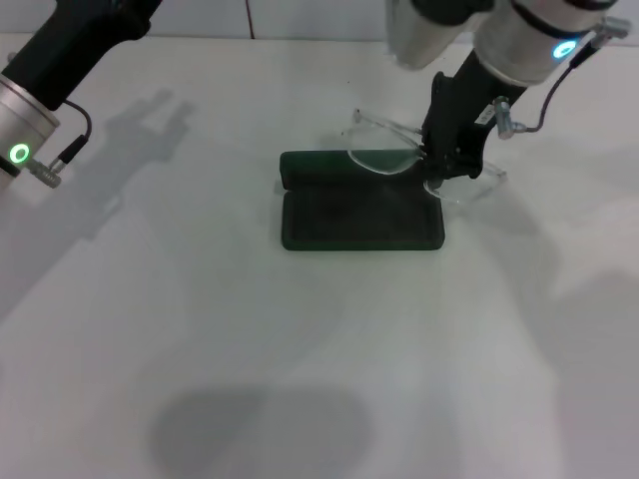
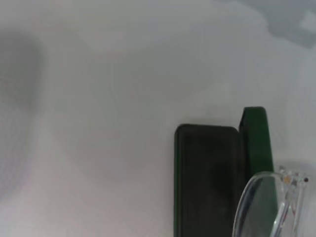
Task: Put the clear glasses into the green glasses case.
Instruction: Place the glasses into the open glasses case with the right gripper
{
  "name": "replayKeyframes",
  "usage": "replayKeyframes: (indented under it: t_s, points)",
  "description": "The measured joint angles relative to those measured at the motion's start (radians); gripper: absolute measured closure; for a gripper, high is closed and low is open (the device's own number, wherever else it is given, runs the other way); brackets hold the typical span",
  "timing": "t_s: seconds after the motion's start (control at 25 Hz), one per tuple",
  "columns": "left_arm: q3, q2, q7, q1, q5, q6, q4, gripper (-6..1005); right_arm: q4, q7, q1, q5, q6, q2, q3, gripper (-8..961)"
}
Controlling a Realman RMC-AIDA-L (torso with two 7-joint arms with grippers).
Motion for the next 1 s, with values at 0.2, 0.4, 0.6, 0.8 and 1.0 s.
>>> replayKeyframes:
  t_s: [0.2, 0.4, 0.6, 0.8, 1.0]
  points:
    - [0.0, 0.001, 0.0, 0.001, -0.001, 0.0, 0.0, 440, 0.004, 0.0, 0.003, 0.01, 0.046, 0.003, -0.077, 842]
    - [0.0, 0.002, 0.0, 0.004, -0.002, 0.0, 0.0, 439, 0.006, 0.001, -0.003, 0.042, 0.083, 0.004, -0.142, 842]
    - [0.0, 0.001, 0.0, -0.001, -0.003, -0.001, 0.0, 438, 0.022, 0.004, 0.002, 0.073, 0.12, 0.005, -0.198, 841]
    - [0.0, 0.002, 0.0, -0.005, -0.003, -0.003, 0.0, 437, 0.024, 0.026, 0.001, 0.085, 0.171, 0.005, -0.268, 840]
    - [0.001, 0.003, 0.0, -0.012, -0.003, -0.005, 0.0, 436, 0.031, 0.037, -0.005, 0.104, 0.226, 0.005, -0.335, 840]
